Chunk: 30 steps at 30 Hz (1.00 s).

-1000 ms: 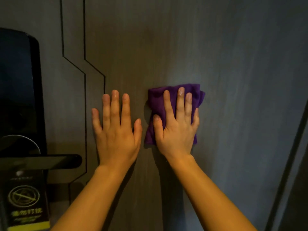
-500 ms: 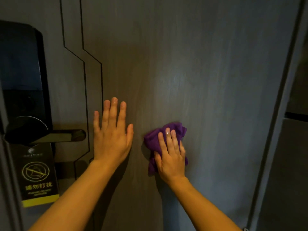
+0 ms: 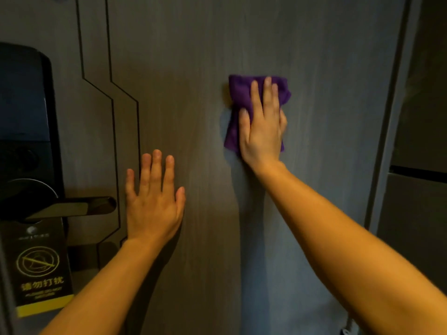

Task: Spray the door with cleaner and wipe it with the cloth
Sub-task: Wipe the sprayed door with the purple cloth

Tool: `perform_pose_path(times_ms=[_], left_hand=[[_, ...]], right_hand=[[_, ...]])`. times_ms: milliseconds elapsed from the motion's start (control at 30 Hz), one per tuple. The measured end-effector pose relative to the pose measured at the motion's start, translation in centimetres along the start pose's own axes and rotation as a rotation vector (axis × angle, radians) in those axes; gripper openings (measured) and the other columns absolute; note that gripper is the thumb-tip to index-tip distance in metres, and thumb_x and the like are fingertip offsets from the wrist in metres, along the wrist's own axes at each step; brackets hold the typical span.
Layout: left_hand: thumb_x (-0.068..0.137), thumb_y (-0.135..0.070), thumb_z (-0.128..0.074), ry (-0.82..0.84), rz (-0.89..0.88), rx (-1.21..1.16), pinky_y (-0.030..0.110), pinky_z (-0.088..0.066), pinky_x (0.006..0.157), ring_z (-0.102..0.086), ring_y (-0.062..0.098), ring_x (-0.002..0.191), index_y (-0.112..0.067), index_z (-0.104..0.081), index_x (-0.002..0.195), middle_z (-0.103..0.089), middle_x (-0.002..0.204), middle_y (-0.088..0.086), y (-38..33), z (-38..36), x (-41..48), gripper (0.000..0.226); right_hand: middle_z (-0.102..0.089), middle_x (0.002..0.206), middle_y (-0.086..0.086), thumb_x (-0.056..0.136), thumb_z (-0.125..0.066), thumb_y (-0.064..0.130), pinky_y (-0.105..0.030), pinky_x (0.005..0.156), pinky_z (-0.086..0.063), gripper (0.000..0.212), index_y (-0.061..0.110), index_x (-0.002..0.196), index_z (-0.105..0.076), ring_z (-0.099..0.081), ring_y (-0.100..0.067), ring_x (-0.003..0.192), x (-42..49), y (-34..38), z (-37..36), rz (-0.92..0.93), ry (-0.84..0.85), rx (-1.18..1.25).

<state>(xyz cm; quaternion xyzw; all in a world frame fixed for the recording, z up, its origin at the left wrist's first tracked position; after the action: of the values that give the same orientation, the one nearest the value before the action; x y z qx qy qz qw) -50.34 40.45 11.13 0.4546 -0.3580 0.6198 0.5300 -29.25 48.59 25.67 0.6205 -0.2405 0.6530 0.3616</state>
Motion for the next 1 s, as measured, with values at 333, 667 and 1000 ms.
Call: perform_pose_path(times_ms=[333, 667, 1000], left_hand=[[0.102, -0.043, -0.03, -0.018, -0.018, 0.052, 0.056, 0.003, 0.124, 0.005, 0.033, 0.156, -0.011, -0.001, 0.161, 0.005, 0.169, 0.017, 0.0, -0.5, -0.3, 0.073], [0.1, -0.04, -0.041, 0.081, -0.014, -0.006, 0.057, 0.004, 0.124, 0.006, 0.033, 0.156, -0.012, -0.002, 0.161, 0.002, 0.169, 0.018, -0.2, 0.6, -0.3, 0.077], [0.098, -0.03, -0.046, 0.331, 0.223, -0.678, 0.042, -0.034, 0.113, -0.046, 0.036, 0.134, 0.001, -0.05, 0.139, -0.05, 0.142, 0.023, -5.0, 6.5, -1.9, 0.051]], right_hand=[[-0.007, 0.171, -0.006, 0.096, -0.042, 0.061, -0.054, 0.122, -0.015, 0.073, 0.036, 0.16, -0.018, -0.002, -0.024, 0.158, -7.1, -1.2, -2.6, -0.082, 0.085, -0.157], [-0.015, 0.168, -0.007, 0.096, -0.045, 0.035, -0.046, 0.103, -0.036, 0.066, 0.022, 0.158, -0.025, -0.012, -0.026, 0.156, -21.2, -3.9, -3.3, -0.078, 0.275, -0.006], [-0.03, 0.164, -0.011, 0.101, -0.042, 0.033, -0.04, 0.108, -0.035, 0.056, 0.014, 0.154, -0.038, -0.024, -0.025, 0.153, -20.9, -1.9, 4.4, -0.217, 0.612, 0.095]])
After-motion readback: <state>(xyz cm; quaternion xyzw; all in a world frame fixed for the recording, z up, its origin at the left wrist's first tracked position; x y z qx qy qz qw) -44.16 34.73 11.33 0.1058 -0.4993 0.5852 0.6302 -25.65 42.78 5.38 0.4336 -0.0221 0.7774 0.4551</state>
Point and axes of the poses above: each hand's wrist, its own x-axis towards the middle knuckle, its own z-axis out of the back of the hand, y = z × x, the point moved 3 cm from there along x, towards the middle knuckle
